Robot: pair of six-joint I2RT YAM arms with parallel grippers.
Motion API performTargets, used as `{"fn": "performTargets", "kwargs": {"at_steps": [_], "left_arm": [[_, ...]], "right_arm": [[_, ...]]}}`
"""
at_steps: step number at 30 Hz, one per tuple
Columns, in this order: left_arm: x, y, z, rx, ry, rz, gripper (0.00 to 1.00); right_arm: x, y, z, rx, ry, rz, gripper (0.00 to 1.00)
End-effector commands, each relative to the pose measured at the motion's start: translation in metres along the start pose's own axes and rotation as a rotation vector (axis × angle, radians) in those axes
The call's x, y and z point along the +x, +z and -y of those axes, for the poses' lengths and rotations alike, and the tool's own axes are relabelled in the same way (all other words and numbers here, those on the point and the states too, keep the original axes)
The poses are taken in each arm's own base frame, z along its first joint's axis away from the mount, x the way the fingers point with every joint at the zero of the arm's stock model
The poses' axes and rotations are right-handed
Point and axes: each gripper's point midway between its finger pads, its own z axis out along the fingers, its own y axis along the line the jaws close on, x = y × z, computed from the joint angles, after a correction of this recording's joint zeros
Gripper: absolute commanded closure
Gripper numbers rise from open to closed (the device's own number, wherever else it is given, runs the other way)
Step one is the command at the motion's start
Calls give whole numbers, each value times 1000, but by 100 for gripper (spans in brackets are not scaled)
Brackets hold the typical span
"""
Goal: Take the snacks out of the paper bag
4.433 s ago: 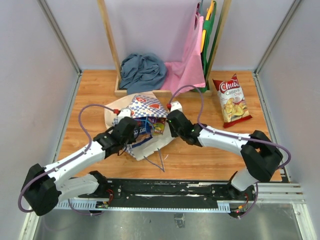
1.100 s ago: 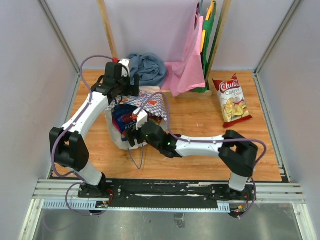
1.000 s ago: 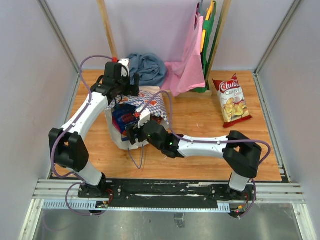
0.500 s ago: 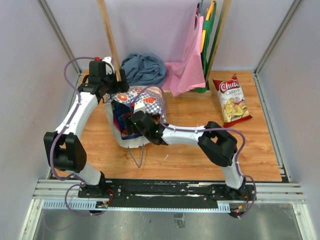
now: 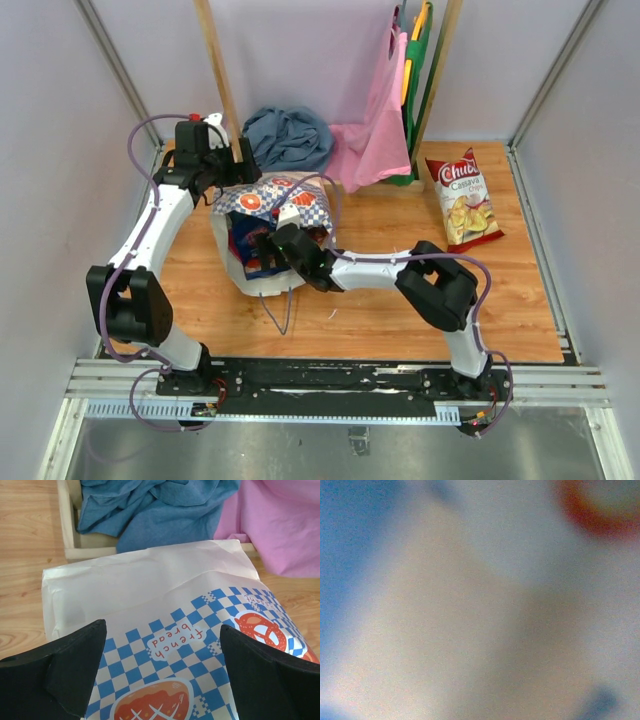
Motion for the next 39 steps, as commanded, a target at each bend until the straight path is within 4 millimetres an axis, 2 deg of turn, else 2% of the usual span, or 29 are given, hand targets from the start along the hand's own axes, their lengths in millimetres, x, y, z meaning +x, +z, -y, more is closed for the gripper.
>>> {"fn": "performTargets", "kwargs": {"at_steps": [1,5,9,10,12,16,22,25,31,36,39], "left_arm": [[-10,-9,6,38,-4,40,0],[-11,-10,8,47,-3,43,0],[-10,-9,8,51,-3,39,0],[-9,-9,9,52,-3,37,0],[-9,-9,9,53,-3,37,0],[-10,-9,9,54,-3,39,0],[-10,-9,9,62,-5,38,0],[-9,-10,9,65,-6,37,0],[-11,-10,8,63,-6,43,0],[-21,-20,10,65,7,83,0],[-37,-40,18,84,22,155,0]], "right_arm": [[-19,-19,15,36,9,84,11],[-7,-18,27,86,19,67,7],[1,-13,27,83,41,61,5],[-2,-12,24,68,50,69,5],[8,-3,22,42,64,51,7],[9,8,12,-55,130,52,14],[16,18,7,-91,159,34,23],[17,19,3,-111,168,34,34],[8,10,-6,-167,181,56,69],[-3,-13,-24,-229,129,53,89],[-23,-44,-45,-278,77,74,99]]}}
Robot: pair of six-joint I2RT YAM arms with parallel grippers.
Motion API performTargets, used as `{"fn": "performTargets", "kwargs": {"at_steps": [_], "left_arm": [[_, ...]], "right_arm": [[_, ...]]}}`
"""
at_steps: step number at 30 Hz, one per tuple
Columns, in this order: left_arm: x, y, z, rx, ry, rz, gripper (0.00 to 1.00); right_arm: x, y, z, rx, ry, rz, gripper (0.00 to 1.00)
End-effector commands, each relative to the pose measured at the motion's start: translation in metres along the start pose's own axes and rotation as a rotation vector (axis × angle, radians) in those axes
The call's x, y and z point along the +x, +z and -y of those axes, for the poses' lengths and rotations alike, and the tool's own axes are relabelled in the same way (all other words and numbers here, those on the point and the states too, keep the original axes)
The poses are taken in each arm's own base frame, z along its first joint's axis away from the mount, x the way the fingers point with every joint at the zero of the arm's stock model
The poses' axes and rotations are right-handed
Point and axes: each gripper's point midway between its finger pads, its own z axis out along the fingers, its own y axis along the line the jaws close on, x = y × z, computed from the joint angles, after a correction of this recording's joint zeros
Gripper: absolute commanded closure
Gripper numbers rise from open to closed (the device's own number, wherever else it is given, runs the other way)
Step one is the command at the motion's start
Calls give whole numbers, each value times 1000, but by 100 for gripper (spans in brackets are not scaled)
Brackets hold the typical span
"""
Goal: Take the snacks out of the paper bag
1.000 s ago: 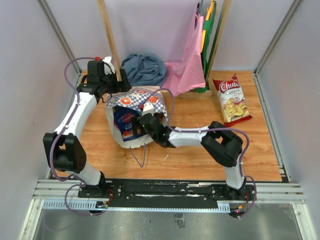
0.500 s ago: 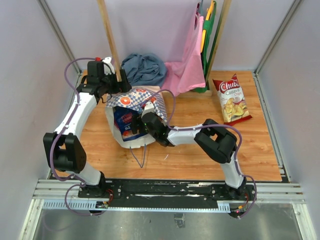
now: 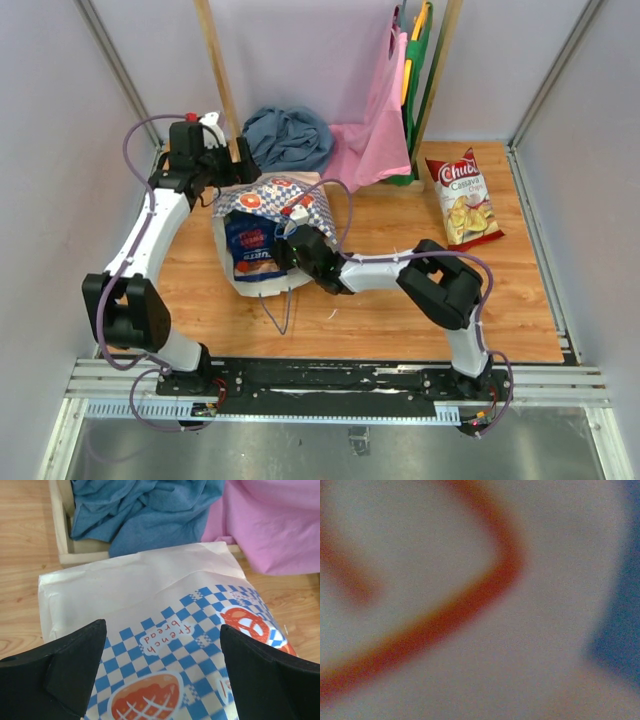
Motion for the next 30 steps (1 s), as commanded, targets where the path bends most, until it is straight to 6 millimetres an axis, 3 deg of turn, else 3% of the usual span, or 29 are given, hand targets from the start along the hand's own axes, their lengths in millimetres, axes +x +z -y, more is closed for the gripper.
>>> {"fn": "performTargets", "kwargs": {"at_steps": [1,4,9,15,18,21,25,30], "left_arm": [[-39,-40,18,47,28,162,0],[-50,-68,27,59,24,246,0],[-53,-120,36,51,-6,349,0],[-31,-160,53,128,-36,403,0],[-9,-168,61,179,-35,370,0],[15,-173,71,239,-41,329,0],[73,-158,80,293,-40,214,0],[149,-141,98,325,-88,68,3]], "right_arm": [[-32,-41,-50,-115,-68,31,99],[-39,-67,-65,-157,-95,37,98],[-51,-113,-85,-215,-131,49,98],[-36,-167,-99,-280,-171,-12,98],[-23,-204,-101,-310,-179,-50,98],[3,-238,-89,-293,-195,-107,98],[25,-278,-53,-233,-116,-112,98],[21,-316,5,-123,3,5,97]]}}
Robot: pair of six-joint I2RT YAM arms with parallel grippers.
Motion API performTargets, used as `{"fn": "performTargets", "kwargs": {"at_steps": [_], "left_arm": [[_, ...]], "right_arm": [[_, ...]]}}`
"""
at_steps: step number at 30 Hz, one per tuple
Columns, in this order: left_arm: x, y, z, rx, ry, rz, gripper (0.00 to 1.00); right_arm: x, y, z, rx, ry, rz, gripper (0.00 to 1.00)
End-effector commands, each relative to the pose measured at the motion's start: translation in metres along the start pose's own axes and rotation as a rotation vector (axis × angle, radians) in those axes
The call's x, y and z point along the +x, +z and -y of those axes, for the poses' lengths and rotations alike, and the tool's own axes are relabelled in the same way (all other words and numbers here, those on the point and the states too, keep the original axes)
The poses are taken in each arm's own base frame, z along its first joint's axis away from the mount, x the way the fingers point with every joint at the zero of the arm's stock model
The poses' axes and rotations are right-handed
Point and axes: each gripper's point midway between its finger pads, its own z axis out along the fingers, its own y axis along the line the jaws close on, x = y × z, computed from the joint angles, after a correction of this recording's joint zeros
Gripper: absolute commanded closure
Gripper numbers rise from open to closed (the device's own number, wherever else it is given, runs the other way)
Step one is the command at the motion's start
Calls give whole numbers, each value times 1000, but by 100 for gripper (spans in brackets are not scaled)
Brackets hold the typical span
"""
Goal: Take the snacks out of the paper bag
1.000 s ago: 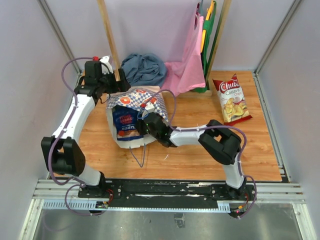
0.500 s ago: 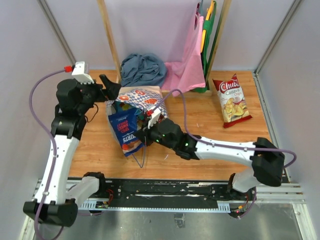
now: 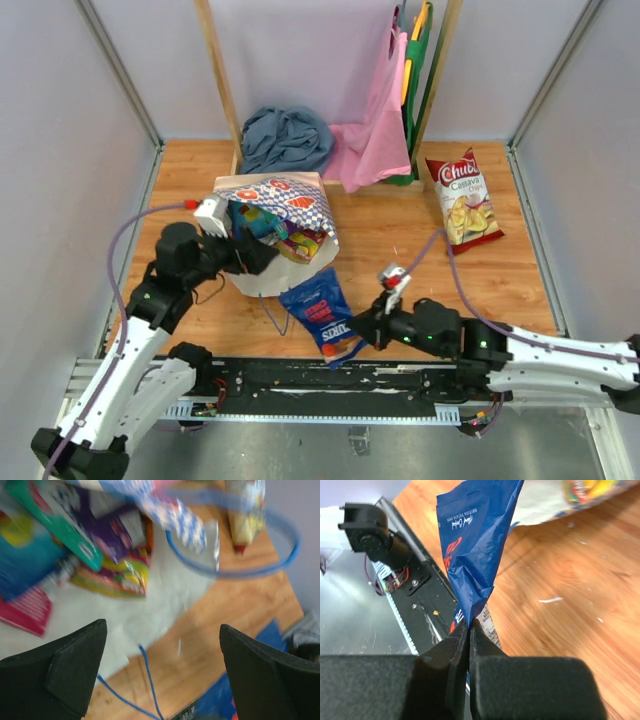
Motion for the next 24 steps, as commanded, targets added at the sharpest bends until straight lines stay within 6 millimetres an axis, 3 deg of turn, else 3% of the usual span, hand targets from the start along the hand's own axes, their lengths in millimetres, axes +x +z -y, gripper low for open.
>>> {"fn": "performTargets", "kwargs": {"at_steps": [1,5,8,11,14,18,24], "left_arm": [[59,3,13,19,-65,-89,3],[90,6,25,2,-55,-129,3],[114,18,20,-82,-44,-176,3],[133,35,0,-183,-49,-182,3],[134,52,-8,-211,-25,-142,1],[128,71,-9,-227,39,-128,0],[128,94,-21,-276,122,-145,0]], "right_arm": [[4,-40,51,188,99,98,97],[-17,-87,94,395,110,189,98],[-26,-103,107,485,59,163,98],[-24,-98,115,570,1,80,98],[-28,-93,126,632,16,57,98],[-29,-83,147,594,171,56,96],[-28,-66,197,542,408,53,99]]}}
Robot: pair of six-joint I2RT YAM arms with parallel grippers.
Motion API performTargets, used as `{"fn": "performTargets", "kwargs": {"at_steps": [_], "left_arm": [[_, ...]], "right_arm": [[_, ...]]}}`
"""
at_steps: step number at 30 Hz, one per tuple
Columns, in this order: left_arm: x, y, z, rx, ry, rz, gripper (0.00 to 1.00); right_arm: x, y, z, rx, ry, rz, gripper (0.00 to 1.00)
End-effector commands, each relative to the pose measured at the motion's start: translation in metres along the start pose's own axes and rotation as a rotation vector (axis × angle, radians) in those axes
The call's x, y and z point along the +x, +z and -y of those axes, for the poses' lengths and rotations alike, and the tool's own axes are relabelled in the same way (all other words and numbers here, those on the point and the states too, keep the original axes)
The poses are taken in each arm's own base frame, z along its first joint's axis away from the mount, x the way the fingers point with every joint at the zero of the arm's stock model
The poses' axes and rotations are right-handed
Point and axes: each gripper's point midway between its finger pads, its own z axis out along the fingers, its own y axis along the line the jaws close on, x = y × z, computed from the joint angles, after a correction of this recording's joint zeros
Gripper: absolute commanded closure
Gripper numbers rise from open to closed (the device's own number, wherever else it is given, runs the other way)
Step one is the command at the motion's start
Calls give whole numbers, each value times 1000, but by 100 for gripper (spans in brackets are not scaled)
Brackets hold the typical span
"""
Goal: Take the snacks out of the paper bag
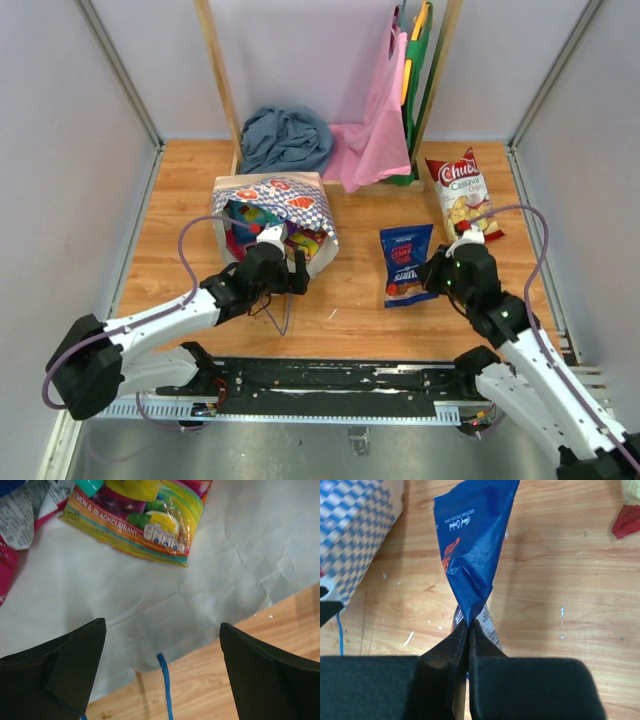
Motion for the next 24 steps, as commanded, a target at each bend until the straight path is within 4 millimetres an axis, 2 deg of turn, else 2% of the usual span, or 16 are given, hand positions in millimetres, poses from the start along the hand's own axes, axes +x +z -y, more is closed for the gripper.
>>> {"fn": "performTargets", "kwargs": {"at_steps": [1,6,11,13,16,18,20,24], "left_arm": [[-40,13,1,-17,13,126,0],[-56,19,-13,-31,-18,176,3],[-64,30,-8,-10,36,163,10],[-60,40,-4,-2,70,111,10],[-51,56,-1,-10,92,35,10],[-44,62,-2,-14,89,12,10],[-43,65,-2,-16,79,13,12],[-37,70,-8,-50,80,2,19]], "right_arm": [[3,28,-16,-183,83,-106,99],[-4,58,-11,-165,66,-129,96],[-13,79,-1,-157,108,-145,92],[-17,84,2,-157,118,-152,81],[-23,87,3,-161,135,-169,47],[-26,84,2,-165,130,-178,30],[-27,81,1,-162,122,-176,20],[-28,71,4,-148,106,-158,14]]}}
